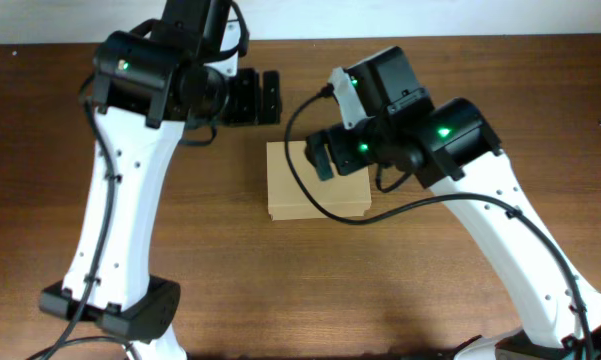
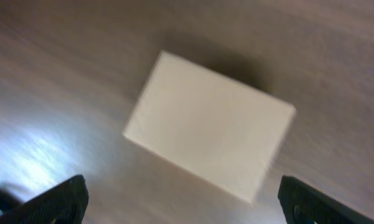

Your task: Pack container

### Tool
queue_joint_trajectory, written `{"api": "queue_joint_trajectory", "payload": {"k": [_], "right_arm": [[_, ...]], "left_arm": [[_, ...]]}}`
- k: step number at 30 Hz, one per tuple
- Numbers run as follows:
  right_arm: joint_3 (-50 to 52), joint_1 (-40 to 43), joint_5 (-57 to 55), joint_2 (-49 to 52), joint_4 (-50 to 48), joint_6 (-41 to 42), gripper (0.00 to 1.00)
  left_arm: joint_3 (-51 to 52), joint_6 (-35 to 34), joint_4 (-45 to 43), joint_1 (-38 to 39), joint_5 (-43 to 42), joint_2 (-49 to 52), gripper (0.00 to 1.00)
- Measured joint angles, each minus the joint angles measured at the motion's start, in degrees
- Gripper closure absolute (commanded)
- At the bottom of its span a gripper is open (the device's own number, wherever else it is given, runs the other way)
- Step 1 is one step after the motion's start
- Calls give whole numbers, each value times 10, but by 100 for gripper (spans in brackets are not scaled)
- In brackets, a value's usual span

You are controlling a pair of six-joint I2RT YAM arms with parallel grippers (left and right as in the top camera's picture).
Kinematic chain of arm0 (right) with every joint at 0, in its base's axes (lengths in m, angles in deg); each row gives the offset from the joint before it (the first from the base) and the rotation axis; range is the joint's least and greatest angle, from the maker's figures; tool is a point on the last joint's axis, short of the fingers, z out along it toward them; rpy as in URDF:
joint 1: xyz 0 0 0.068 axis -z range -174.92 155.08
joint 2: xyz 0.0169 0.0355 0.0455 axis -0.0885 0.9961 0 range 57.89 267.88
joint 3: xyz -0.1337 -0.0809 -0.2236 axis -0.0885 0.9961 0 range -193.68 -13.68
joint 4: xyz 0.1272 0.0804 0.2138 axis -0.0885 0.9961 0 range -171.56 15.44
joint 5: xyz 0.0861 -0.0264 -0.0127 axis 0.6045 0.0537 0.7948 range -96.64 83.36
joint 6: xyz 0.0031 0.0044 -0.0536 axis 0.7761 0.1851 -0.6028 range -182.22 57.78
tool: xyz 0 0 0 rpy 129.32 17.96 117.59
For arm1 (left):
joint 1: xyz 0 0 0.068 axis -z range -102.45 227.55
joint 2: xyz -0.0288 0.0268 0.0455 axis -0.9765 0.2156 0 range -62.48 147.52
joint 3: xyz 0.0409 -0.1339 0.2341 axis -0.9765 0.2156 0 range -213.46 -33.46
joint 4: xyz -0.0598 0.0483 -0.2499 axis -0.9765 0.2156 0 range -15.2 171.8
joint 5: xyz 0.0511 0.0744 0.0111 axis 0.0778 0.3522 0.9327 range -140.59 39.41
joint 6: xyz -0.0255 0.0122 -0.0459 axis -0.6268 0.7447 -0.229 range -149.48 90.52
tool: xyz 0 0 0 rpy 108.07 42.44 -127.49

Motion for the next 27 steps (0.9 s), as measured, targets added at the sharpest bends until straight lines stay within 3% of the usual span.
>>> {"api": "queue_joint_trajectory", "payload": {"k": [6, 15, 21, 27], "right_arm": [[0, 40, -7, -87, 65, -52, 1], [0, 67, -11, -277, 96, -139, 1], [65, 67, -10, -366, 94, -176, 1], [224, 68, 0, -480, 30, -188, 1]], "left_arm": [[1, 0, 18, 0, 47, -79, 0], [13, 0, 17, 0, 80, -294, 0], [160, 0, 12, 0, 91, -433, 0], [386, 0, -89, 0, 100, -574, 1]]}}
